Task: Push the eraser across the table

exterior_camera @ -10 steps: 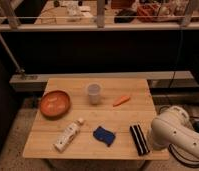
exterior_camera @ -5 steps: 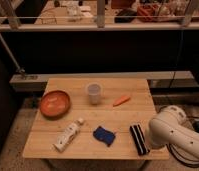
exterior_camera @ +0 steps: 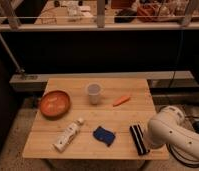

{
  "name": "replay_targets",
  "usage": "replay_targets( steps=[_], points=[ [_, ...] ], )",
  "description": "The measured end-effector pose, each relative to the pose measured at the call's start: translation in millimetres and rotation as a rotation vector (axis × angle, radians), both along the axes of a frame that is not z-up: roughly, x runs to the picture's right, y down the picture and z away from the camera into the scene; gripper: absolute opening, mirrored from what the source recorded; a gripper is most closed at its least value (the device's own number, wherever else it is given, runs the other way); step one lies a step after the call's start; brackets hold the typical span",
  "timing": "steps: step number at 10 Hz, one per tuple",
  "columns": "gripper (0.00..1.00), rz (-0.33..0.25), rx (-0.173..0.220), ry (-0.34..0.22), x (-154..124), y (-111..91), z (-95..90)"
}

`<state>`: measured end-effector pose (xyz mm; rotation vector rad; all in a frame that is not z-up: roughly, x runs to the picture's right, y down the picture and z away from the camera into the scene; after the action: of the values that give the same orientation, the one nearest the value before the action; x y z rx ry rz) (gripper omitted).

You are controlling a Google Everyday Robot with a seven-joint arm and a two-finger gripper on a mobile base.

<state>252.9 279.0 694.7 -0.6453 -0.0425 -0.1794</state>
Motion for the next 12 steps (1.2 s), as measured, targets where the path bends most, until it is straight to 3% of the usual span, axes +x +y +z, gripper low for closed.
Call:
replay_targets(
  steps=[12],
  points=[
    [0.08, -0.019, 0.037, -0.036, -20, -3, 11.0]
  ],
)
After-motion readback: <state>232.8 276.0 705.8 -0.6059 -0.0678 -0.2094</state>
